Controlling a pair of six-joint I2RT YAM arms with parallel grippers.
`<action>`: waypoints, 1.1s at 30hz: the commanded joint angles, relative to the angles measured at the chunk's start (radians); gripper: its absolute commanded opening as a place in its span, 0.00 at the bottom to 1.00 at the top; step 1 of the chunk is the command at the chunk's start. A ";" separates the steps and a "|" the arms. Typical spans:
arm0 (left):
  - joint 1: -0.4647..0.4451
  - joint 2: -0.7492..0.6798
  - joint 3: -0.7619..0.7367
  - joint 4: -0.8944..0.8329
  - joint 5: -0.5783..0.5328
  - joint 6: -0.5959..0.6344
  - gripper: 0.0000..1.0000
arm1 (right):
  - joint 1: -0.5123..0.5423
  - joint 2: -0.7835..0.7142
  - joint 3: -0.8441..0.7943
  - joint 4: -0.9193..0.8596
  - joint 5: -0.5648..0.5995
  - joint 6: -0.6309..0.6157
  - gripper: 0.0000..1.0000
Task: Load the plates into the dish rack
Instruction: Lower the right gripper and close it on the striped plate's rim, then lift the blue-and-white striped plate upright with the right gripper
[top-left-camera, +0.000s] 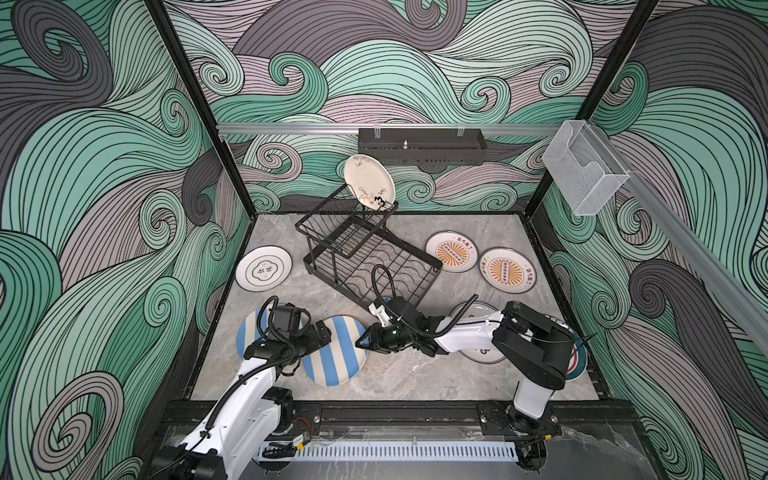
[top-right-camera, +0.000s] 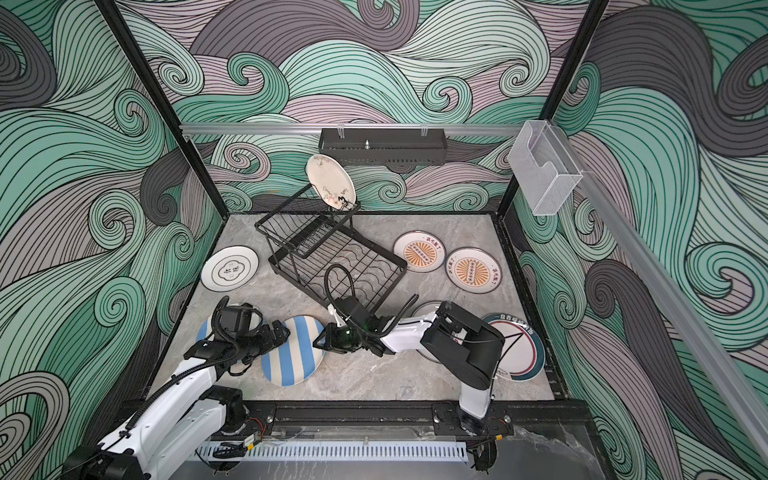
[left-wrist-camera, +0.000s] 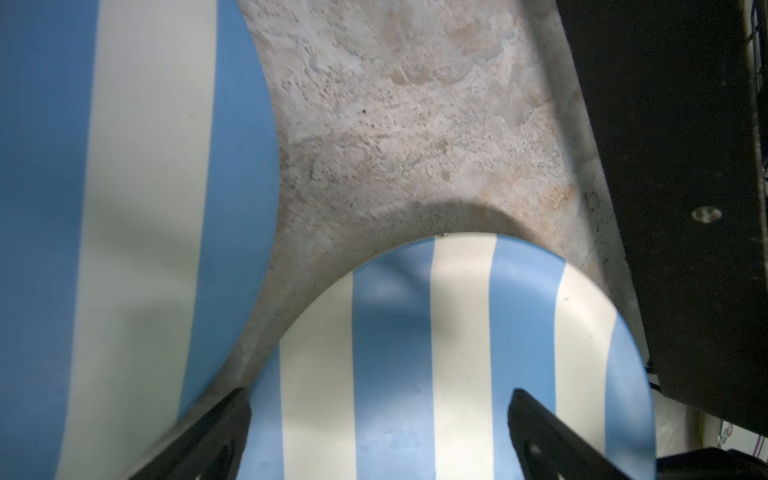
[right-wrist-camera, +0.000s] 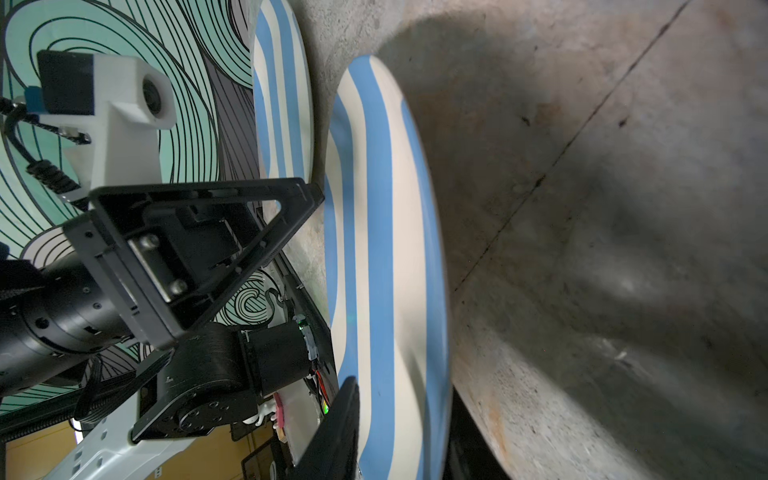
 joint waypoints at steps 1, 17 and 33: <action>0.001 -0.006 0.002 -0.009 0.018 -0.011 0.99 | -0.003 -0.039 0.027 -0.011 0.016 -0.008 0.25; 0.000 -0.037 0.041 -0.032 0.008 -0.021 0.99 | -0.001 -0.094 0.076 -0.132 0.032 -0.080 0.00; 0.002 -0.047 0.141 -0.072 -0.267 0.002 0.99 | -0.059 -0.387 0.063 -0.458 0.157 -0.250 0.00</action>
